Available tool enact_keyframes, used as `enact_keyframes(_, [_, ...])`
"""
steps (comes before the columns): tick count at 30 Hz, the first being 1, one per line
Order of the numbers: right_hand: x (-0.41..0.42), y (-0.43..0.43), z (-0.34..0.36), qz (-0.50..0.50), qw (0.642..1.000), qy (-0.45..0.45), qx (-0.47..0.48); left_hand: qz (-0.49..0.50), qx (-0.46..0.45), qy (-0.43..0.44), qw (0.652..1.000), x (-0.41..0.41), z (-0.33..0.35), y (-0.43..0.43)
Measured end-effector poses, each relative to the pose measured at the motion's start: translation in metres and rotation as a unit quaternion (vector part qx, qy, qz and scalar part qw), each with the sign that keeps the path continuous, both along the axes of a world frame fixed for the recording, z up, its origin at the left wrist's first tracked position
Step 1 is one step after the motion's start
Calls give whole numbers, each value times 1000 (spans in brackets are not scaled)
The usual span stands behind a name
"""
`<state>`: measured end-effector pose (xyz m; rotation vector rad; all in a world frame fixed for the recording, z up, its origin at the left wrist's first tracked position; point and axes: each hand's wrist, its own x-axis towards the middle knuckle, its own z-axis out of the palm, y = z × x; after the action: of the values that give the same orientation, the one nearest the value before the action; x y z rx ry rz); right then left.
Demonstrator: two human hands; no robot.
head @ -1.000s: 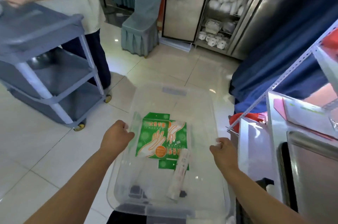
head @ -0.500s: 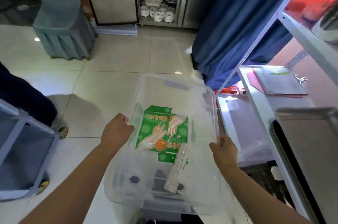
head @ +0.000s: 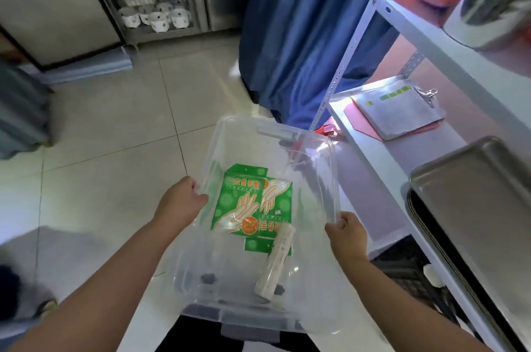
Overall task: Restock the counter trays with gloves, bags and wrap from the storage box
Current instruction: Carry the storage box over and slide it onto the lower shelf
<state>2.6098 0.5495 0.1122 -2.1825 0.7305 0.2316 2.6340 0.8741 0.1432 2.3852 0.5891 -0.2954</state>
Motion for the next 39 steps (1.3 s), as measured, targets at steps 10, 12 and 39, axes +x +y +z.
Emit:
enact_keyframes(10, [66, 30, -21, -189, 981, 38, 1, -155, -39, 59, 985, 173, -38, 0])
enact_keyframes(12, [76, 43, -30, -234, 971, 43, -7, -203, -30, 75, 976, 207, -49, 0])
enact_keyframes(39, [141, -52, -224, -517, 855, -23, -28, -379, -82, 68, 919, 378, -238, -197])
